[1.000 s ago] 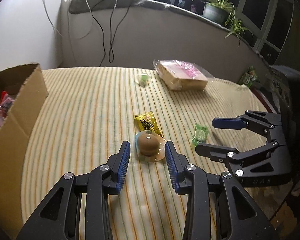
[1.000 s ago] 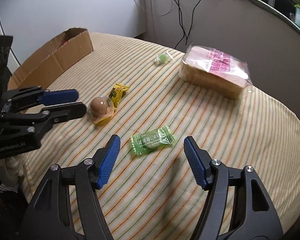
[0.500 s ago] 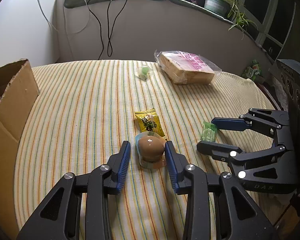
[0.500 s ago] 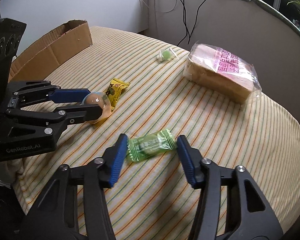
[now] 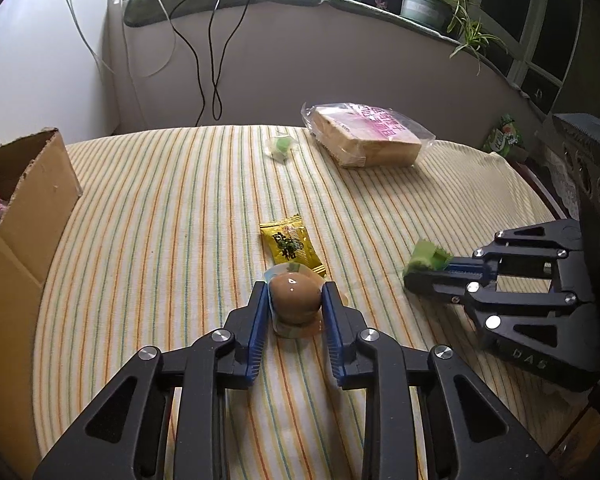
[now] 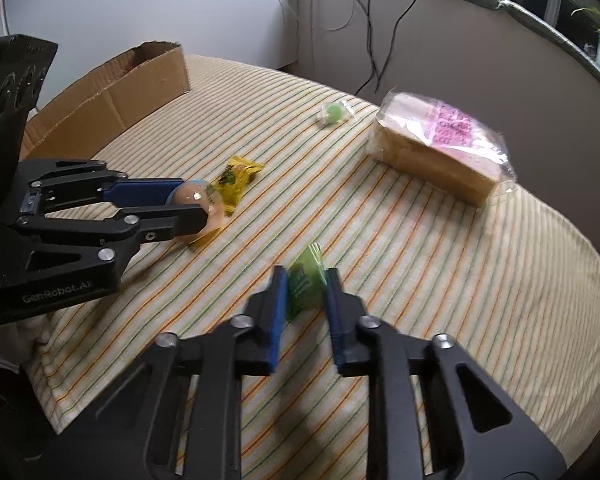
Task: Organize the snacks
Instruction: 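Grasp the brown egg-shaped snack with the left tool while the right tool grasps the light green candy, then lift both snacks and carry them over the cardboard box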
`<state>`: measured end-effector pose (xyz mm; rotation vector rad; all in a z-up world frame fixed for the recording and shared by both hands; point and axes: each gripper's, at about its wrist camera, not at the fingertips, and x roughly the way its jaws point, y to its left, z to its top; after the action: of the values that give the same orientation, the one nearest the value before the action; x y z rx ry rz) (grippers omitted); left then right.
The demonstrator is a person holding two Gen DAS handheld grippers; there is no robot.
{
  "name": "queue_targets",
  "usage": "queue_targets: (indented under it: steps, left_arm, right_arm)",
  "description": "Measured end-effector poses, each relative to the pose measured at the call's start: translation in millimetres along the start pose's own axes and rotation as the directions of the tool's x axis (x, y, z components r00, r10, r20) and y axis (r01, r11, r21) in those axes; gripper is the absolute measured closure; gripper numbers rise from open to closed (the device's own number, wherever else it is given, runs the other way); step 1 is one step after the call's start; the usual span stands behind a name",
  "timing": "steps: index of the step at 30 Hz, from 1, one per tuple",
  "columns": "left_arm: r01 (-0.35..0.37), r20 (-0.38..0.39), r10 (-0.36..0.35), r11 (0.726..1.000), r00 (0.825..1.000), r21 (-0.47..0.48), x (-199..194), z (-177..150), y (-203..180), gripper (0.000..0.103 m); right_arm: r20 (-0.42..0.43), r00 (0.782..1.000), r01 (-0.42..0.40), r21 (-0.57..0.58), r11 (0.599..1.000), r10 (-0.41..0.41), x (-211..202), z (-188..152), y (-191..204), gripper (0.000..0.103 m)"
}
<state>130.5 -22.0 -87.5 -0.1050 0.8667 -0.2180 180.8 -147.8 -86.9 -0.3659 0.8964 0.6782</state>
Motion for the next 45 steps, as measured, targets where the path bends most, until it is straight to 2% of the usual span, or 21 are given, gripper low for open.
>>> queue_targets:
  steps: [4, 13, 24, 38, 45]
  left_arm:
    - [-0.001, 0.012, 0.001, 1.000, 1.000, 0.000, -3.5, -1.3, -0.8, 0.078]
    - [0.005, 0.039, -0.004, 1.000, 0.999, -0.018, -15.5, -4.4, 0.2, 0.078]
    - [-0.011, 0.123, 0.017, 0.999, 0.992, -0.052, -60.0, -2.2, 17.9, 0.078]
    - [-0.100, 0.195, 0.128, 0.984, 0.972, -0.145, -111.4, -11.4, 76.3, 0.078]
    - [-0.143, 0.210, 0.183, 0.971, 0.961, -0.192, -128.3, -14.7, 108.8, 0.078]
  right_arm:
    - [0.005, 0.999, 0.032, -0.024, 0.999, -0.032, -1.0, -3.8, 7.5, 0.097]
    - [0.020, 1.000, 0.019, 0.019, 1.000, -0.019, -9.9, -4.1, 3.5, 0.097]
    - [0.073, 0.997, 0.005, 0.021, 1.000, -0.007, -36.3, 6.5, 10.9, 0.097]
    - [0.124, 0.990, -0.054, -0.059, 0.997, 0.061, -45.2, 56.3, 59.4, 0.097]
    - [0.140, 0.985, -0.082, -0.107, 0.991, 0.097, -34.2, 90.9, 89.0, 0.097]
